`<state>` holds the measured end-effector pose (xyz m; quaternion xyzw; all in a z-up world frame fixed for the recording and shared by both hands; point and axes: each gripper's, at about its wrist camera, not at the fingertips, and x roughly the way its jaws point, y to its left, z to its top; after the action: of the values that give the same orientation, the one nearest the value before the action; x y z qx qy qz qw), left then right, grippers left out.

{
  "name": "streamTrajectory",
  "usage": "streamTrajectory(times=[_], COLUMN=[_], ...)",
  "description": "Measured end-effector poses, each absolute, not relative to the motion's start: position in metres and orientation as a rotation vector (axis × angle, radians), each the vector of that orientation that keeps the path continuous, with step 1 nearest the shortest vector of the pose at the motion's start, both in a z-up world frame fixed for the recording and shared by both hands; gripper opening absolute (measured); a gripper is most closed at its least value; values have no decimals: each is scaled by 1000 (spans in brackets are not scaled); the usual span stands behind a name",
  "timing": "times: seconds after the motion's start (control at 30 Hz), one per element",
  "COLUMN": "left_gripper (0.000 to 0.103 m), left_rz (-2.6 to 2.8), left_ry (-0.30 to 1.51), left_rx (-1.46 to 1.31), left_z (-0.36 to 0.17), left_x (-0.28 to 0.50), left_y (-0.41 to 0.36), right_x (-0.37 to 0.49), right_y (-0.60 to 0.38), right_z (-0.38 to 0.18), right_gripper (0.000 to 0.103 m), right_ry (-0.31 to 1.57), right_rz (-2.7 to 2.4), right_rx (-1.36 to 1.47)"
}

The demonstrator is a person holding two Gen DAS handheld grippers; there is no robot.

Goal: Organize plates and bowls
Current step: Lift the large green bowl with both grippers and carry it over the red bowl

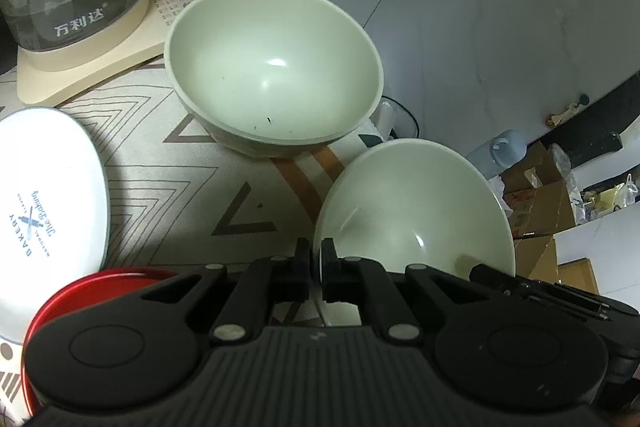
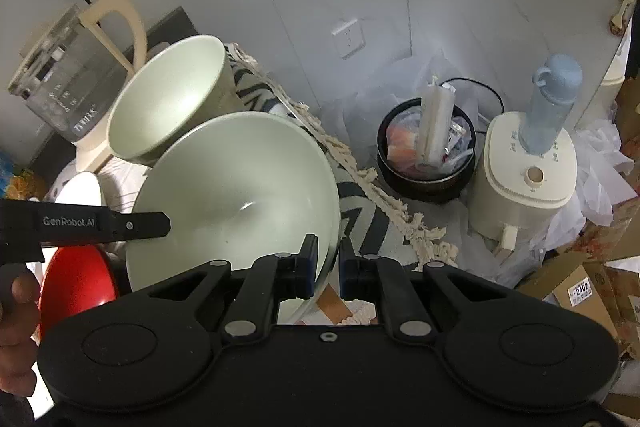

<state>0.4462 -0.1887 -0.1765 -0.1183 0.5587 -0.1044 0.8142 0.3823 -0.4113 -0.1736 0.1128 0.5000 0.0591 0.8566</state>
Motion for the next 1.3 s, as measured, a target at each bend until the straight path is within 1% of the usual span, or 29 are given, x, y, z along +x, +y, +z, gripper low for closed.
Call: streamTrajectory(times=[0.43, 0.8, 1.3], left_gripper=[3, 4, 4], left_rz=[-176, -108, -9], left_ry=[1080, 983, 951], left_rx=[-286, -318, -357], left_z=[-127, -87, -77], left_x=[414, 385, 344], left_y=[-179, -156, -118], right_x=[366, 353, 331], right_y=[-408, -393, -354], right_z=[-138, -105, -98], right_gripper=[11, 11, 11], right_ry=[949, 855, 828], right_rz=[182, 264, 368], right_rx=[221, 185, 135])
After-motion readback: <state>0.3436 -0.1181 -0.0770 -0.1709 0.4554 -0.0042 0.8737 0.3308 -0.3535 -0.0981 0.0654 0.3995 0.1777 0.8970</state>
